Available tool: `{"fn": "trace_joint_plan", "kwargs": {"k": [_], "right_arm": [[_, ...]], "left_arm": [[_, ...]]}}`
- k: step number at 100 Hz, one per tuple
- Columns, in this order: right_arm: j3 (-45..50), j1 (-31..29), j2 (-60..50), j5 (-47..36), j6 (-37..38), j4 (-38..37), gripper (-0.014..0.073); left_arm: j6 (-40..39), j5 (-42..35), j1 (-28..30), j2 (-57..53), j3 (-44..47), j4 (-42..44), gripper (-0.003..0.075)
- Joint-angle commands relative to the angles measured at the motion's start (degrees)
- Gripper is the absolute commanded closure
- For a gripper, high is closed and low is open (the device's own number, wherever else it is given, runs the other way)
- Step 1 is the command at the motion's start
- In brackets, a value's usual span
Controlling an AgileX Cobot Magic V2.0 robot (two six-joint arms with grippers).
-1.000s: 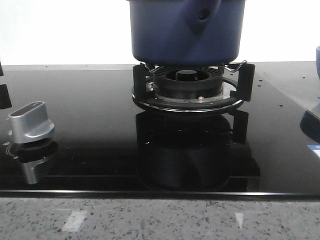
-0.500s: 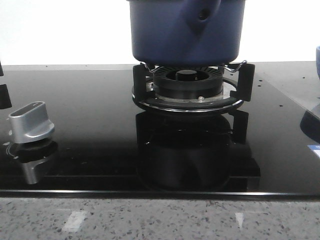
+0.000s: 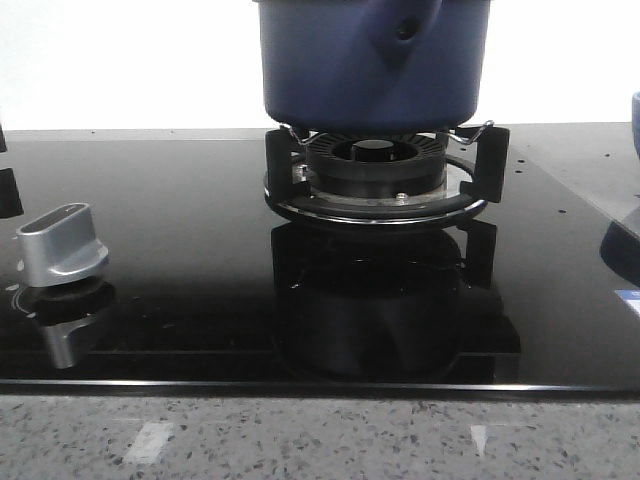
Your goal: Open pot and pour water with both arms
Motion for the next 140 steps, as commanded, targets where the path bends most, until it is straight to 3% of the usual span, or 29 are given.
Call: {"fn": "trace_joint_plan", "kwargs": {"k": [1,27,35,55,69,80,92,102,131,140], "right_arm": [[1.5,-0.1,-1.2,-5.8,-0.2,4.2,0.0645],[1.5,-0.1,-1.2,-6.4,-0.2,27.7,0.0645],[1.3,-0.1,-1.2,-5.5,-0.2,30.5,0.0645],[-3.6,-0.1,-1.2,2.2,-0.2,30.3,0.0645],[-8.9,-0.1,-0.2,8.9,-0.3,26.6,0.0639],[-15.2,-0.1,3.9,17.3,-0.3,19.6,0.0639],[-24.0,-0.1,11.9,27.5,-3.5,12.5,0.0639],[-30.9,0.7,17.8,32.4,-8.0,11.9,0.0640],[-42.6,2.5,24.6,34.7,-12.8,11.7,0.0638],[-43.5,2.5,25.2,35.1,-12.8,11.7,0.0612]], "left_arm": [[-0.5,-5.5,0.0,-1.6,1.8,-6.8,0.0741],[-0.5,-8.7,0.0,-1.6,1.7,-34.5,0.0741],[-0.5,-9.0,0.0,-1.6,1.3,-41.5,0.0741],[-0.5,-5.3,0.0,-1.6,-3.6,-43.5,0.0741],[-0.5,-0.2,0.0,-0.1,-10.0,-37.9,0.0741],[1.4,7.3,0.0,4.3,-17.4,-31.2,0.0741],[12.3,14.5,0.0,12.1,-26.7,-30.8,0.0741],[19.9,19.6,0.0,18.0,-33.9,-33.4,0.0741],[40.1,28.5,0.0,29.9,-45.6,-47.7,0.0735],[47.0,30.3,0.0,32.3,-46.7,-55.1,0.0672]]}}
